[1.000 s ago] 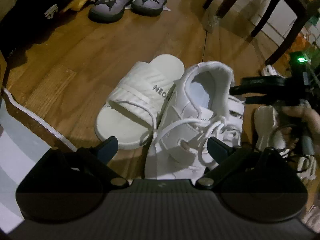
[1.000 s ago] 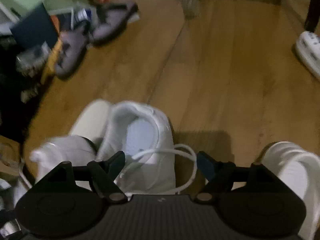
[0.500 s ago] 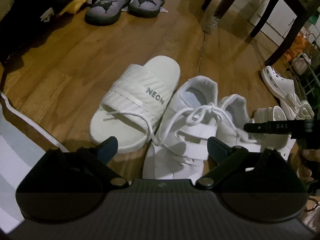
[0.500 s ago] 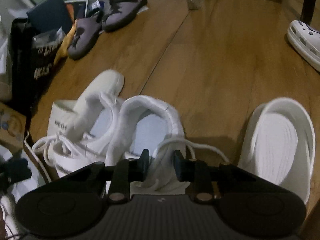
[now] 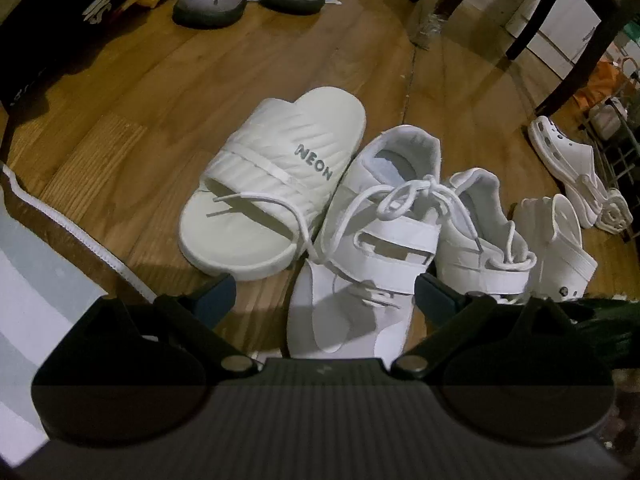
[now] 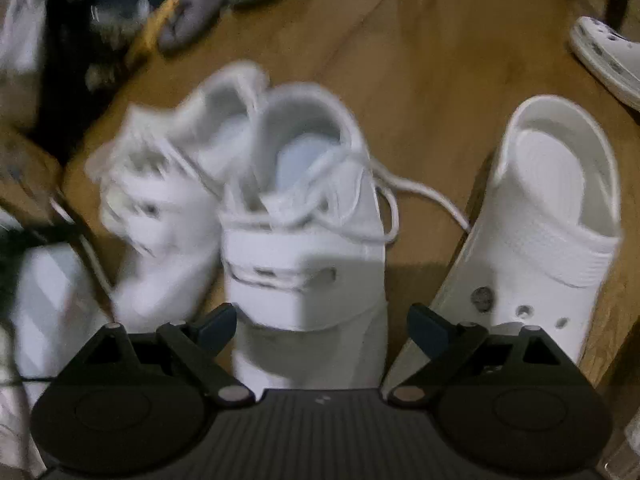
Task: Organize scattered shoes
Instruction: 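Set the sneaker beside the other velcro sneaker and open the right tool, then grasp the white purple-charm clog by the chair with the left tool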
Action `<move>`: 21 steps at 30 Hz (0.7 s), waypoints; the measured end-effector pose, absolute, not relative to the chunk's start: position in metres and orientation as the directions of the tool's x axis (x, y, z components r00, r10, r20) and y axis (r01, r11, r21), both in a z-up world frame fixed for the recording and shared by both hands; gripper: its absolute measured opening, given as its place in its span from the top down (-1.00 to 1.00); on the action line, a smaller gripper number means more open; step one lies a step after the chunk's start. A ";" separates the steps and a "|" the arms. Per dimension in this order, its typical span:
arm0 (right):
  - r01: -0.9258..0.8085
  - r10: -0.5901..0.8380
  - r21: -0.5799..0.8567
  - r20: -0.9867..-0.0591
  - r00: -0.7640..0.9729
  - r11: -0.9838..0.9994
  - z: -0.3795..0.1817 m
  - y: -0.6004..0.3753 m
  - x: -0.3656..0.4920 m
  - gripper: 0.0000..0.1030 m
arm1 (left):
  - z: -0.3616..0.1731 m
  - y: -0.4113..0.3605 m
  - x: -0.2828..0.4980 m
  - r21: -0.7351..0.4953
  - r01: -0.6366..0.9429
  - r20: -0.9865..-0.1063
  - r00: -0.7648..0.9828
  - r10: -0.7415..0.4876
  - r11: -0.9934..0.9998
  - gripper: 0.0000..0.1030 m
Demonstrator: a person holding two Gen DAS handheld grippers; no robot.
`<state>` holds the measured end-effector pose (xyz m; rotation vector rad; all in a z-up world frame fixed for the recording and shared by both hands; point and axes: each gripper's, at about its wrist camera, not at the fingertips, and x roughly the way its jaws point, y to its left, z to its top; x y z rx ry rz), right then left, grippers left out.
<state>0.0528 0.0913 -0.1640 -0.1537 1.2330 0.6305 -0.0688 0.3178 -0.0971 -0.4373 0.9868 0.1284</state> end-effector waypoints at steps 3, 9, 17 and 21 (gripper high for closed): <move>-0.520 0.370 0.184 -0.886 0.281 0.834 -0.165 0.100 0.045 -0.81 | -0.096 0.314 -0.066 -0.270 -0.298 -0.834 0.548 -0.067 0.916 -0.89; -0.236 0.382 0.320 -0.875 0.297 0.918 -0.162 0.096 0.064 -0.69 | -0.099 0.313 -0.065 -0.258 -0.304 -0.851 0.522 -0.066 0.917 -0.89; -0.387 0.628 0.540 -0.765 0.144 0.747 -0.125 0.047 0.045 -0.77 | -0.085 0.290 -0.052 -0.266 -0.241 -0.839 0.535 -0.101 0.933 -0.89; -0.461 0.759 0.642 -0.640 0.116 0.612 -0.097 -0.032 0.046 -0.77 | -0.073 0.255 -0.036 -0.258 -0.161 -0.832 0.539 -0.134 0.953 -0.89</move>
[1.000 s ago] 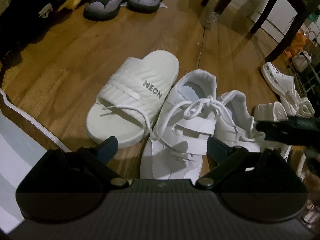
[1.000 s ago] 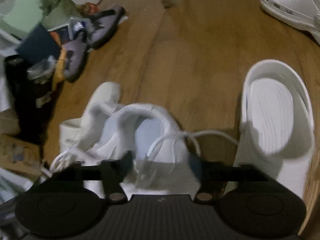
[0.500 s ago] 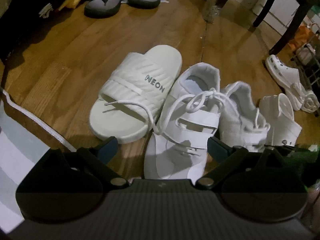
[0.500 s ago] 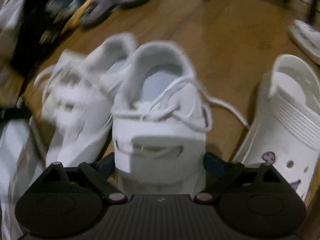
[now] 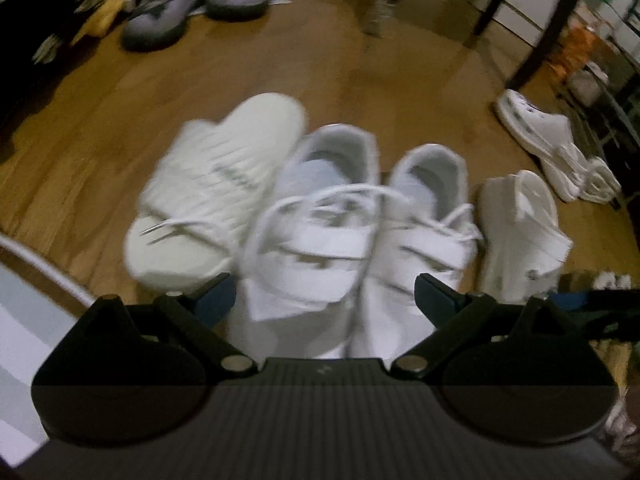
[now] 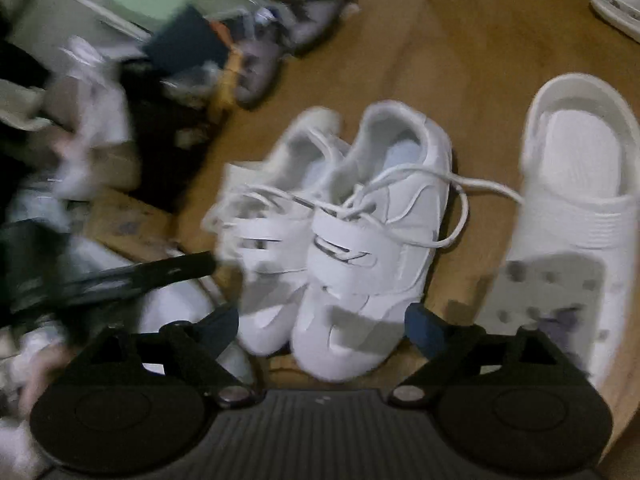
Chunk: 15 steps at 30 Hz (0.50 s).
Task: Organize scattered shoes
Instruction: 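Grasp the white purple-charm clog by the chair with the left tool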
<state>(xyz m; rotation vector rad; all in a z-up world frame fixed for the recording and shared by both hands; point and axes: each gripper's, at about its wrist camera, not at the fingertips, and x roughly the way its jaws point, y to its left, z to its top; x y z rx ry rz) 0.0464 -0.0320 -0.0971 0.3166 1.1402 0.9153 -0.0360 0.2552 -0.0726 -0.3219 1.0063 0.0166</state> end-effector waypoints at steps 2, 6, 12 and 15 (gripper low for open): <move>-0.470 0.798 0.668 -0.585 0.147 0.576 -0.086 -0.066 0.059 -0.77 | -0.065 0.230 -0.022 -0.250 -0.111 -0.828 0.540 -0.153 0.962 -0.89; -0.412 0.826 0.719 -0.525 0.206 0.560 -0.078 -0.132 0.085 -0.77 | -0.052 0.189 0.002 -0.231 -0.029 -0.820 0.544 -0.178 0.973 -0.89; -0.279 0.846 0.808 -0.440 0.301 0.519 -0.084 -0.208 0.097 -0.77 | -0.018 0.114 0.058 -0.280 0.085 -0.761 0.587 -0.275 0.956 -0.89; -0.276 0.841 0.810 -0.422 0.339 0.518 -0.093 -0.232 0.101 -0.80 | -0.012 0.073 0.097 -0.238 0.169 -0.742 0.604 -0.291 0.956 -0.89</move>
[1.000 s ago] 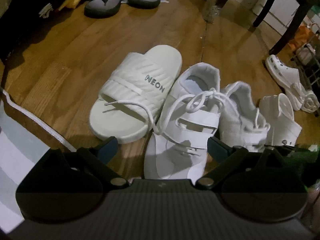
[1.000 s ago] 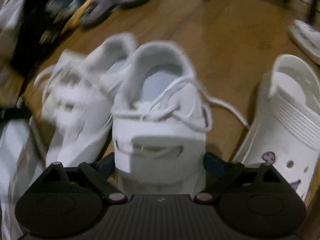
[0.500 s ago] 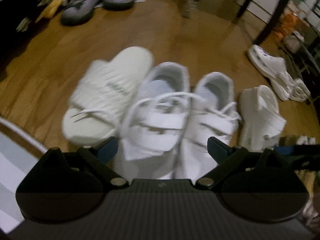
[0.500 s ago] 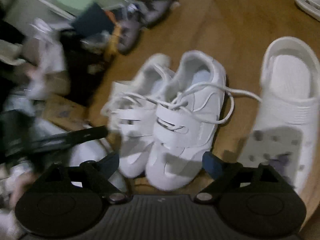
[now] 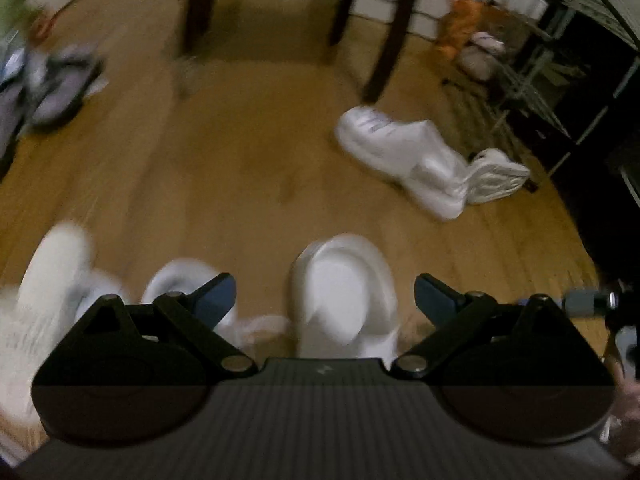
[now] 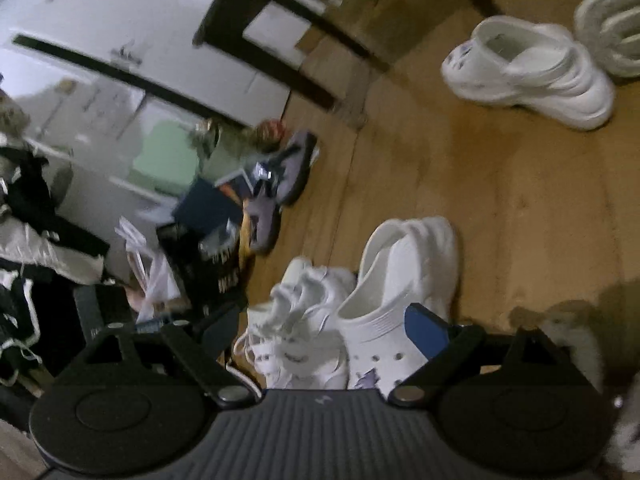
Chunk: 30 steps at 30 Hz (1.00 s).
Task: Organize scattered shoes
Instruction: 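Grasp the white purple-charm clog by the chair with the left tool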
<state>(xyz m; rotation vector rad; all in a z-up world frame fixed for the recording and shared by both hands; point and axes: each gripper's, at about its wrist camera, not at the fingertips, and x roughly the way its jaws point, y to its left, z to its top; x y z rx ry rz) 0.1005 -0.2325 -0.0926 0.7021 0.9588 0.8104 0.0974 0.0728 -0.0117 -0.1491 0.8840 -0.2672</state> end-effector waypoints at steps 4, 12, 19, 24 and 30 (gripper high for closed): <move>-0.258 0.839 0.836 -0.362 0.406 0.485 -0.112 -0.276 0.098 -0.80 | -0.020 -0.001 0.182 -0.178 0.224 -0.768 0.578 -0.278 0.958 -0.89; -0.184 0.928 0.940 -0.224 0.297 0.286 -0.162 -0.325 0.121 -0.82 | -0.073 -0.109 0.308 -0.047 0.276 -0.818 0.541 -0.196 0.960 -0.89; -0.173 0.937 0.952 -0.195 0.291 0.252 -0.171 -0.332 0.132 -0.83 | -0.125 -0.141 0.366 0.104 0.138 -0.829 0.560 0.009 0.985 -0.83; -0.175 0.934 0.952 -0.192 0.301 0.252 -0.171 -0.334 0.132 -0.86 | -0.127 -0.142 0.365 0.148 0.159 -0.818 0.574 0.031 0.976 0.36; -0.153 0.928 0.953 -0.203 0.311 0.260 -0.174 -0.337 0.133 -0.87 | -0.114 -0.118 0.351 0.052 0.171 -0.825 0.562 -0.055 0.984 0.82</move>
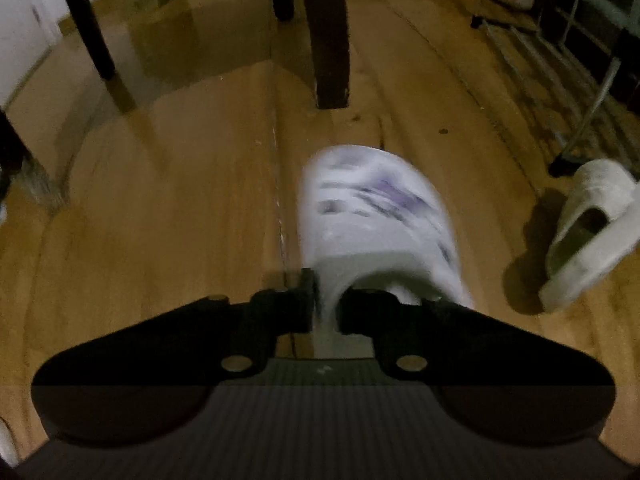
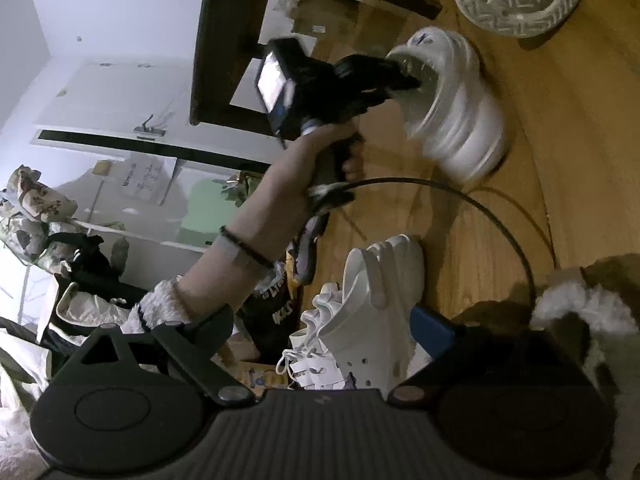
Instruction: Organize scattered shoes
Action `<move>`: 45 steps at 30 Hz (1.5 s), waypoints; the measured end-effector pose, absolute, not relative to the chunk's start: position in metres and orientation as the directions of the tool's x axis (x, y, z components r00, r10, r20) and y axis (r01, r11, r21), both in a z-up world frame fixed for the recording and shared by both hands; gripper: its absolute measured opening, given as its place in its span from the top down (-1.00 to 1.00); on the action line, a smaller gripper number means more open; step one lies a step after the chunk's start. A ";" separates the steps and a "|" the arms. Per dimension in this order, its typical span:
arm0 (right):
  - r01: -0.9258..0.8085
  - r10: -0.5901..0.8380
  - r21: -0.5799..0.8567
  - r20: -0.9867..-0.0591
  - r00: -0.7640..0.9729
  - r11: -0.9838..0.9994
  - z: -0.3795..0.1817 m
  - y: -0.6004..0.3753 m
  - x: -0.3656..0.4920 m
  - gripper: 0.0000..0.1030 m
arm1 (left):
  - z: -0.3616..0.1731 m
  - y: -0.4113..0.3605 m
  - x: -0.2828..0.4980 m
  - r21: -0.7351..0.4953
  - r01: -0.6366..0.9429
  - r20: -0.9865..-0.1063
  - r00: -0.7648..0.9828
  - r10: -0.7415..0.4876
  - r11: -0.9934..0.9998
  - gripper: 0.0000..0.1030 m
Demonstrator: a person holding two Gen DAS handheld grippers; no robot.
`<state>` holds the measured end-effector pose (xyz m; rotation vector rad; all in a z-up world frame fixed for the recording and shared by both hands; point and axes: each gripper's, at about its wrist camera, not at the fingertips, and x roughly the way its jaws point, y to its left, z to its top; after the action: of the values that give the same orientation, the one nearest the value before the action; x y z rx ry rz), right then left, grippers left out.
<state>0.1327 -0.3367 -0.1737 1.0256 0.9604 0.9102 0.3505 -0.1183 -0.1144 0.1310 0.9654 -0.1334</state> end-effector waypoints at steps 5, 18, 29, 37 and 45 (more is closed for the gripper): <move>-0.133 0.923 0.958 -0.198 0.329 0.253 -0.177 -0.340 0.133 -0.87 | -0.105 -0.100 0.323 -0.021 0.172 -0.836 0.537 -0.112 0.985 0.83; -0.109 0.922 0.957 -0.221 0.318 0.267 -0.183 -0.332 0.133 -0.87 | -0.077 -0.079 0.213 -0.191 0.122 -0.895 0.385 -0.224 0.974 0.50; -0.088 0.863 0.907 -0.357 0.358 0.412 -0.152 -0.316 0.119 -0.87 | 0.007 0.022 0.069 -0.196 0.043 -0.790 0.584 -0.183 0.980 -0.88; -0.449 0.471 0.273 -0.773 0.424 0.851 -0.045 -0.201 0.139 -0.82 | -0.018 0.111 0.030 -0.202 -0.111 -0.816 0.568 -0.105 0.973 -0.89; -0.660 -0.041 -0.508 -0.808 0.588 0.554 -0.110 -0.078 0.154 -0.31 | -0.030 0.151 -0.006 -0.226 -0.150 -0.787 0.611 -0.089 0.963 -0.89</move>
<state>0.1545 -0.0782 -0.1097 -0.9262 0.8827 0.4276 -0.0060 0.1506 -0.0304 -0.2824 0.9166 0.0356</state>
